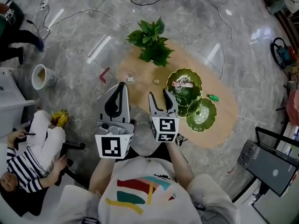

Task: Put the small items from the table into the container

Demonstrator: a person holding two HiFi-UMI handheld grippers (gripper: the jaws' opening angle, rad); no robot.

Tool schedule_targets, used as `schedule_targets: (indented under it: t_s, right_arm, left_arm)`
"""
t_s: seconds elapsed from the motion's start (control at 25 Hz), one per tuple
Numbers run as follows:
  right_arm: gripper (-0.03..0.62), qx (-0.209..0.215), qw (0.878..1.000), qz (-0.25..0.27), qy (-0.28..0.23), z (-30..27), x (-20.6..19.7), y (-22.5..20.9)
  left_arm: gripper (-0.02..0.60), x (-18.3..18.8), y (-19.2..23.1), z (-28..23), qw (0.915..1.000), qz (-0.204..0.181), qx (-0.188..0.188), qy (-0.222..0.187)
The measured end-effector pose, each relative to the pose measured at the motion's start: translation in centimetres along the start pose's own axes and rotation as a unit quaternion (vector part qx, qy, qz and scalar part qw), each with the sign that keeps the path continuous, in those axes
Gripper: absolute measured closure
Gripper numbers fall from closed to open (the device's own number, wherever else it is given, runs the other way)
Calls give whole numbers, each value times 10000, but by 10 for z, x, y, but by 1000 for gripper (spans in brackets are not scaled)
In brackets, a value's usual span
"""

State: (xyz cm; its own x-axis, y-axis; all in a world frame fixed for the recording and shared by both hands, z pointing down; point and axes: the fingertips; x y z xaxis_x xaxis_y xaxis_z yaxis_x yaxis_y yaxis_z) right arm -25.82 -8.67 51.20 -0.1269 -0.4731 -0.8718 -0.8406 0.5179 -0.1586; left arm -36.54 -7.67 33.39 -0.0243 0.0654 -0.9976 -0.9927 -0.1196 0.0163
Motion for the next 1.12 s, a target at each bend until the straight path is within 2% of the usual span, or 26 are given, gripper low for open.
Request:
schedule_targets:
  t_s: [0.12,0.24,0.36,0.44,0.68,0.88,1.0,1.04,1.12]
  right_arm:
    - [385,-7,9984,135,548,-58,-71,-3]
    - [385,-284,9948,-20,980,-103,-135,-27]
    - [385,-613,9906,-261,1198,-137,-176,-57]
    - [385,-762,9881,-216,1322,-156,-194,-72]
    - [384,-964,9811,-74,1676,-182,-223,-81]
    - [385,-1259,9733,-256,1902,-186,-235,-91]
    - [390,-1163,9738,-153,1948,-187,-236,-89]
    - [446,-1085,9742,-87,1977,-187,-236,-87]
    - [447,-912,9765,71,1953,-188,-229,-81]
  left_arm:
    - [572,-46,15,-14,9999,11,-71,99]
    - [572,-98,25,-19,9997,33,-69,249]
    - [572,-141,39,-9,9987,192,82,464]
    - [572,-157,49,-1,9982,244,205,510]
    - [572,-196,62,25,9956,318,292,833]
    - [572,-193,61,24,9960,335,263,780]
    - [572,-187,60,21,9969,296,171,706]
    - [572,-186,61,20,9971,287,161,691]
    - [572,-181,62,16,9973,273,160,668]
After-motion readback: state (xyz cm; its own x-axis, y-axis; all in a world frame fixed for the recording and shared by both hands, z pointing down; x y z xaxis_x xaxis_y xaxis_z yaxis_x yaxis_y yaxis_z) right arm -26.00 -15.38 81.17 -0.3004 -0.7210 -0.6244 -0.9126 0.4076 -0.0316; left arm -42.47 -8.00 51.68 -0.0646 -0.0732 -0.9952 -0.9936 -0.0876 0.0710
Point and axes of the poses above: the fingertips, and each gripper's own axes: z backward along the fingers, y to its left, x out of its top, and after that the axes turned 1 degree about x, right-handed
